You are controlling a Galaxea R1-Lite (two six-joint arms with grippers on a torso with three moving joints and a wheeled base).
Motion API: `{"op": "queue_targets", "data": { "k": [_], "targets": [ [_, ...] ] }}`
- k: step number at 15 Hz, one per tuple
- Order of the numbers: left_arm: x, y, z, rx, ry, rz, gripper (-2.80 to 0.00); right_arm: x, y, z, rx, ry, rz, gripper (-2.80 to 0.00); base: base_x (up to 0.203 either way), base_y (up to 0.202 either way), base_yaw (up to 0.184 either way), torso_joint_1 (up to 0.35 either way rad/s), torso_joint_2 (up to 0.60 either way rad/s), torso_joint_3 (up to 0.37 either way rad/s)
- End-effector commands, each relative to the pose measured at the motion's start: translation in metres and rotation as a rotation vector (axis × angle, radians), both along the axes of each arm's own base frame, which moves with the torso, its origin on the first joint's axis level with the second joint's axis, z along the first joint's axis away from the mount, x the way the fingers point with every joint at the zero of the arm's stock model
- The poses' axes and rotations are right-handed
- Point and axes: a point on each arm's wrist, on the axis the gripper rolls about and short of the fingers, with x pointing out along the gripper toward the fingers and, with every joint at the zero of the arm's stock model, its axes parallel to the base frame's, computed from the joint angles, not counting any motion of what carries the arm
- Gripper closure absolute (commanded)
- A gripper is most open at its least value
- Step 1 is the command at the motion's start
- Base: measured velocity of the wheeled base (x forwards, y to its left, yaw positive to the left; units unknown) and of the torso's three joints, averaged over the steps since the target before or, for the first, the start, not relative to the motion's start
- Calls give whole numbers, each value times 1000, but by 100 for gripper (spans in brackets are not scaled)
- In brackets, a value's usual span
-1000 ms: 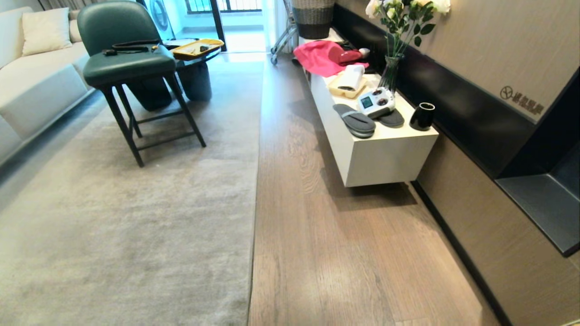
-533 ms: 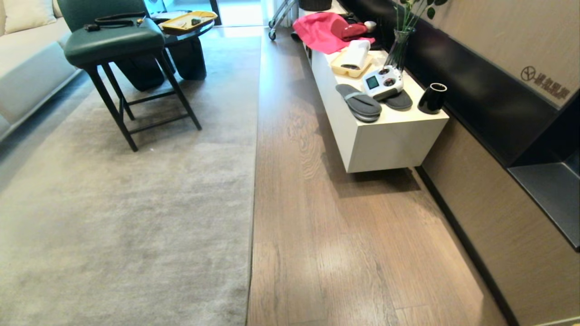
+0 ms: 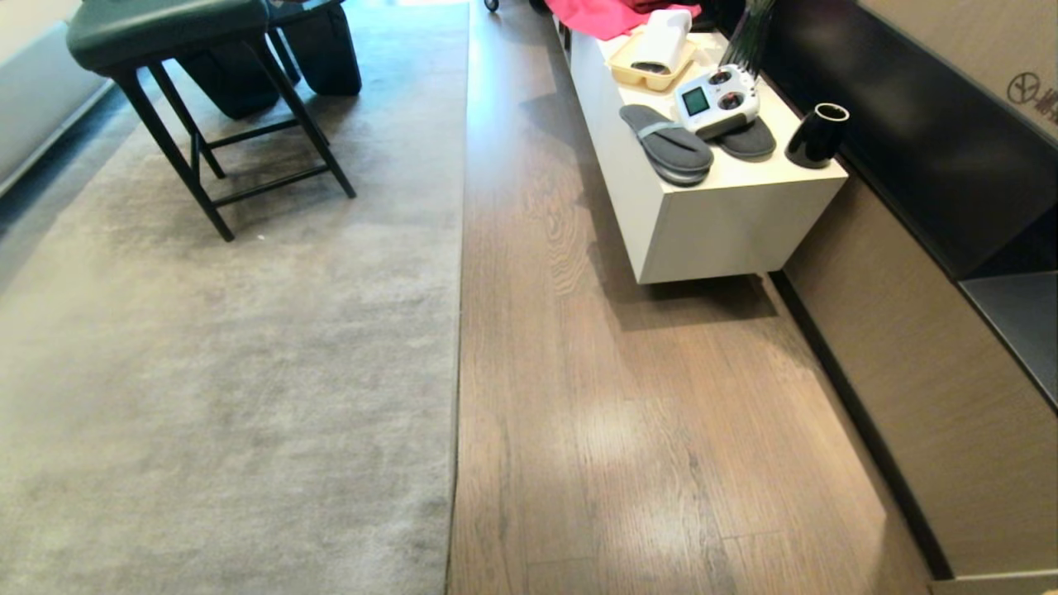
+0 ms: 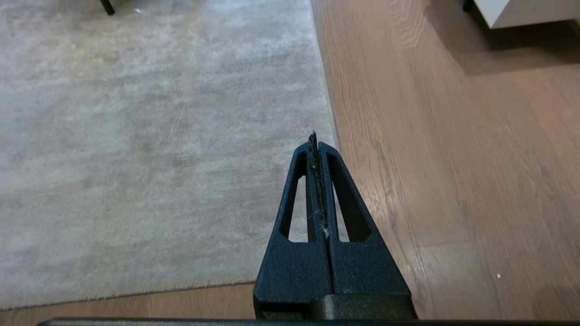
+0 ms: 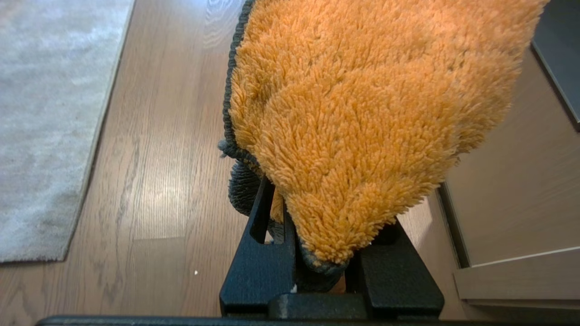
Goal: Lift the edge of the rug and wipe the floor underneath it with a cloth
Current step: Put down the rag
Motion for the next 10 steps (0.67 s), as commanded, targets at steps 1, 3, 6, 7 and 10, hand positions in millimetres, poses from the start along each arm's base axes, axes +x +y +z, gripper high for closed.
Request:
{"op": "queue_targets", "data": {
  "k": [1, 3, 6, 7, 10],
  "targets": [
    [0, 0, 0, -1, -1, -1, 0, 0, 0, 0, 0, 1, 1, 0, 0, 0, 0, 2, 5, -193],
    [0, 0, 0, -1, 1, -1, 0, 0, 0, 0, -2, 1, 1, 0, 0, 0, 0, 2, 1, -206],
    [0, 0, 0, -1, -1, 1, 0, 0, 0, 0, -2, 1, 1, 0, 0, 0, 0, 5, 3, -194],
    [0, 0, 0, -2, -1, -1, 0, 0, 0, 0, 0, 1, 1, 0, 0, 0, 0, 6, 2, -202],
    [0, 0, 0, -2, 0, 1, 0, 0, 0, 0, 0, 1, 1, 0, 0, 0, 0, 7, 2, -197]
  ]
}}
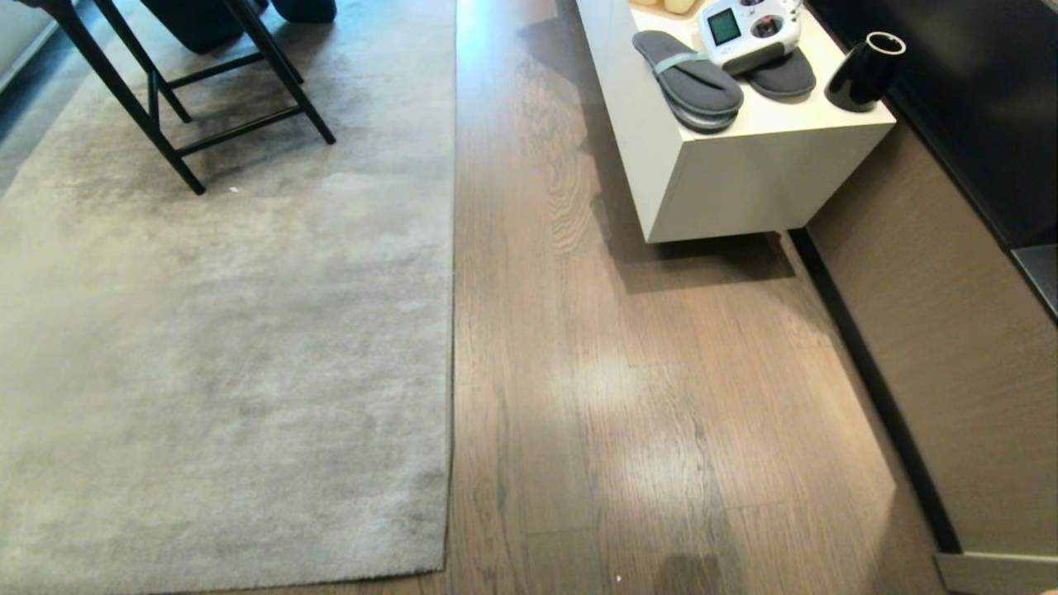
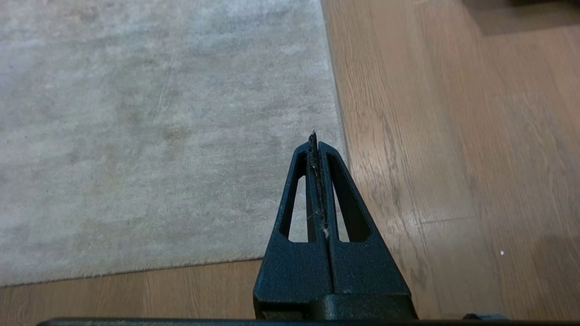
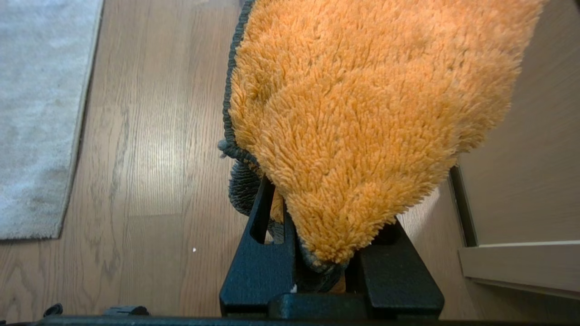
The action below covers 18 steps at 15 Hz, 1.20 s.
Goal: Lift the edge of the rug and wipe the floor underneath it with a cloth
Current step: Put down the rag
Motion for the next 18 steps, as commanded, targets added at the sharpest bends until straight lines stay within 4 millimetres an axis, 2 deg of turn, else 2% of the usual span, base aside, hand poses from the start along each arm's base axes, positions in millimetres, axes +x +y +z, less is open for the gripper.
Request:
{"op": "queue_targets", "data": {
  "k": [1, 18],
  "targets": [
    [0, 0, 0, 0, 1, 0, 0, 0, 0, 0, -1, 1, 1, 0, 0, 0, 0, -2, -1, -198],
    [0, 0, 0, -1, 0, 0, 0, 0, 0, 0, -1, 1, 1, 0, 0, 0, 0, 1, 2, -198]
  ]
}}
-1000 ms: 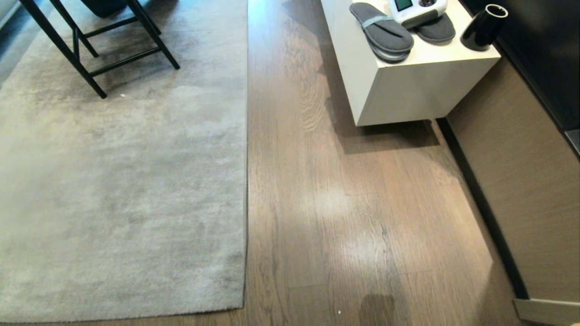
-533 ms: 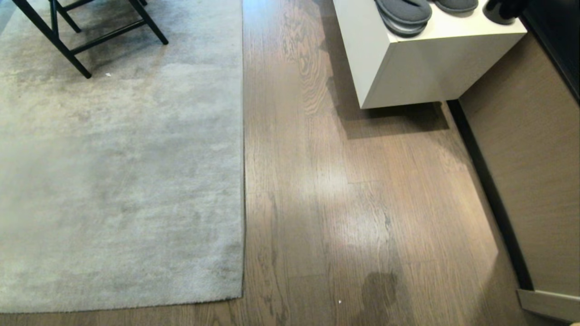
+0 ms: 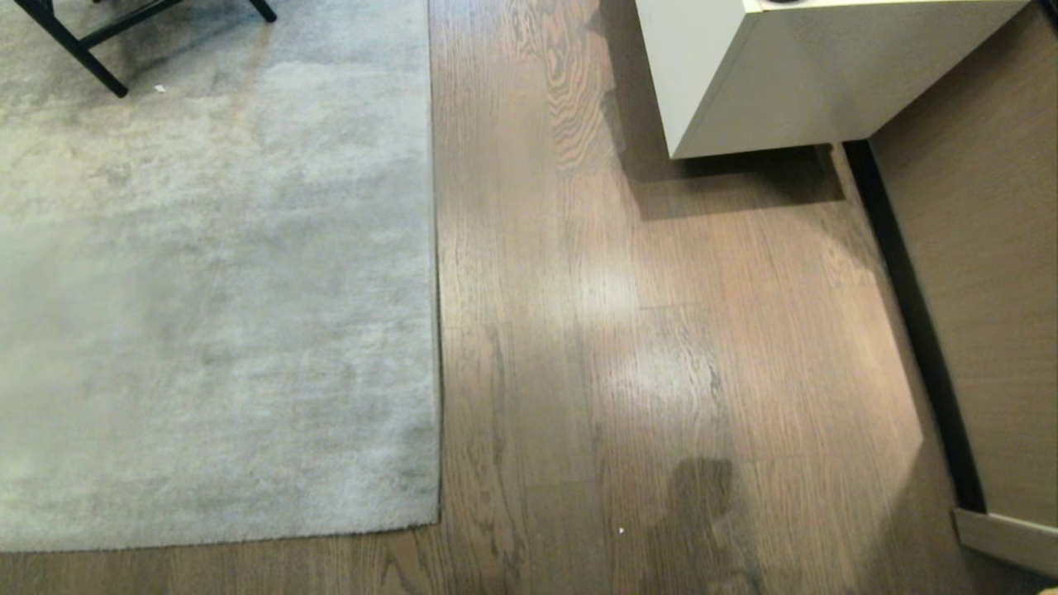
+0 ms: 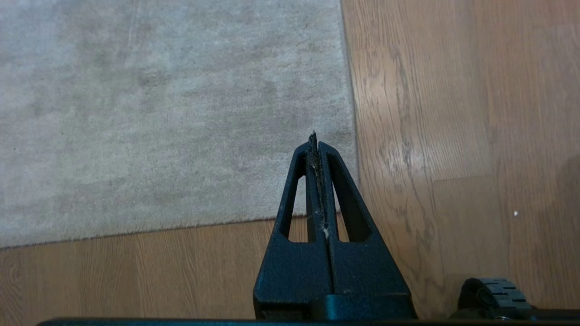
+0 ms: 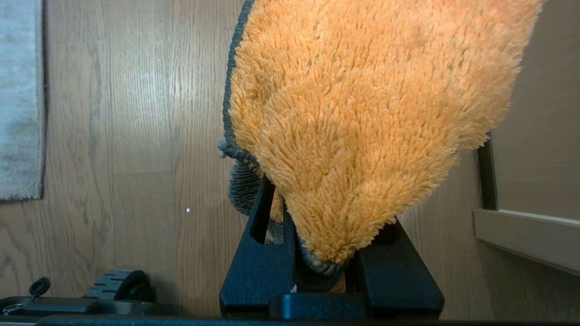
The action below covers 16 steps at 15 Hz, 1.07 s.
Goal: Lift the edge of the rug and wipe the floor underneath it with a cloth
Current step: Put down the rag
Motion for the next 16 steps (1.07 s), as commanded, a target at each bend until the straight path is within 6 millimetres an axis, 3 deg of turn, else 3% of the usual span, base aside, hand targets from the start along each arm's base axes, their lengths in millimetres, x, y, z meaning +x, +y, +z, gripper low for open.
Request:
{"op": "queue_targets", "data": {
  "k": [1, 11, 16],
  "targets": [
    [0, 0, 0, 0, 0, 0, 0, 0, 0, 0, 0, 1, 1, 0, 0, 0, 0, 2, 6, -191],
    [0, 0, 0, -1, 1, 0, 0, 0, 0, 0, 0, 1, 1, 0, 0, 0, 0, 3, 3, -199],
    [0, 0, 0, 0, 0, 0, 0, 0, 0, 0, -1, 1, 1, 0, 0, 0, 0, 5, 3, -58]
  ]
}}
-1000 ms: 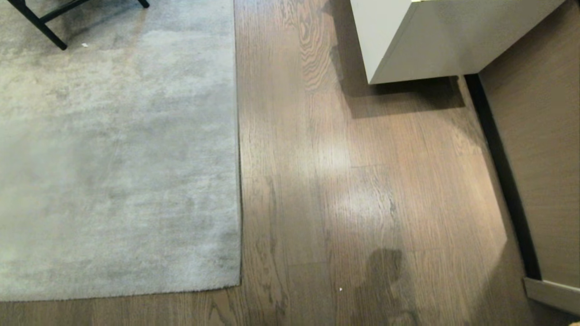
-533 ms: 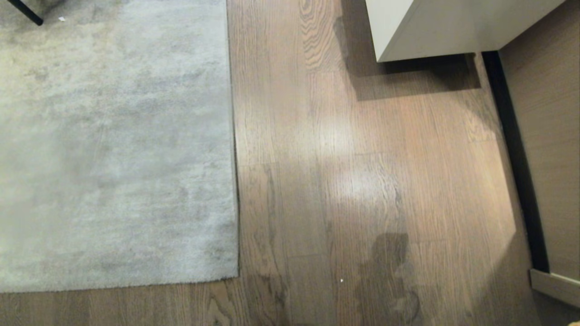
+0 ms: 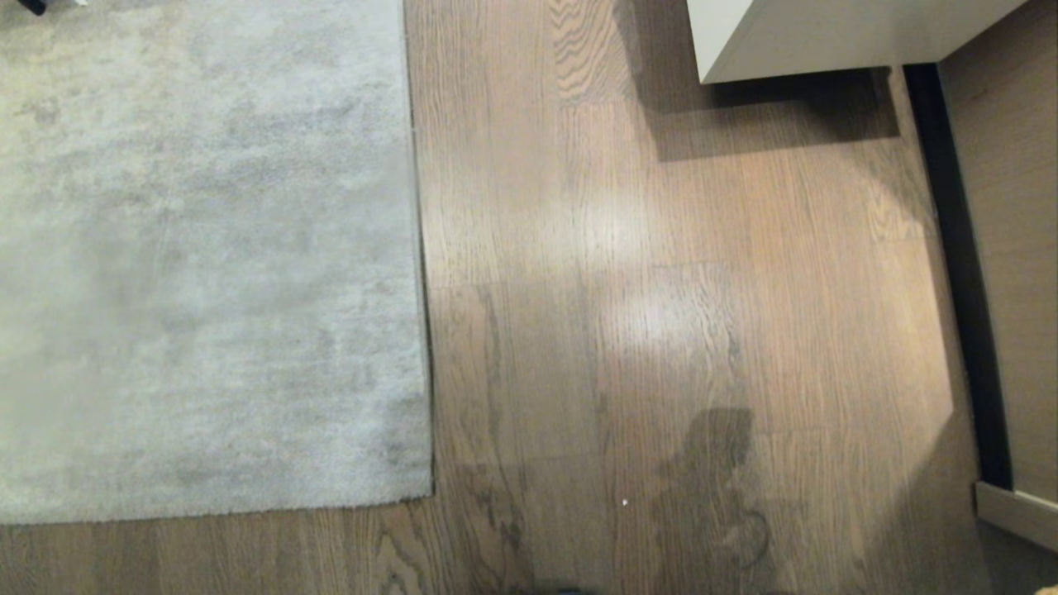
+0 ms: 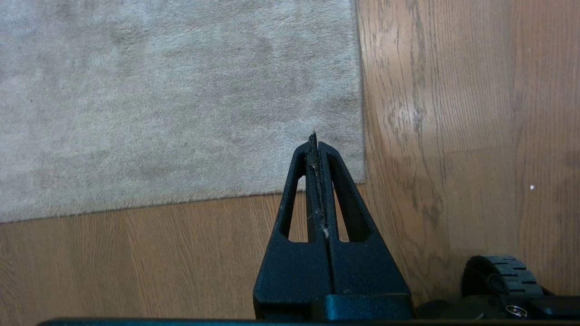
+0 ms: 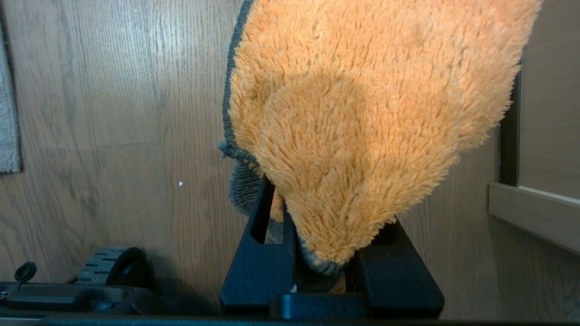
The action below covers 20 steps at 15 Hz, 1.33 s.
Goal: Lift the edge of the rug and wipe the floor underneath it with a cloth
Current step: Put down the rag
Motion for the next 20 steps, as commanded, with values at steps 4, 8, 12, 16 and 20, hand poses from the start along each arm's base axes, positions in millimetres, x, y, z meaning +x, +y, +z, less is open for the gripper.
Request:
{"op": "queue_targets", "data": {
  "k": [4, 8, 12, 16, 20],
  "targets": [
    [0, 0, 0, 0, -1, 0, 0, 0, 0, -1, -25, 7, 4, 0, 0, 0, 0, 0, 0, 0],
    [0, 0, 0, 0, 1, 0, 0, 0, 0, -1, -100, 11, 3, 0, 0, 0, 0, 0, 0, 0],
    [0, 0, 0, 0, -1, 0, 0, 0, 0, -1, -66, 10, 11, 0, 0, 0, 0, 0, 0, 0],
    [0, 0, 0, 0, 0, 0, 0, -1, 1, -2, -101, 47, 40, 0, 0, 0, 0, 0, 0, 0],
    [0, 0, 0, 0, -1, 0, 0, -1, 1, 8, -101, 95, 64, 0, 0, 0, 0, 0, 0, 0]
  ]
}}
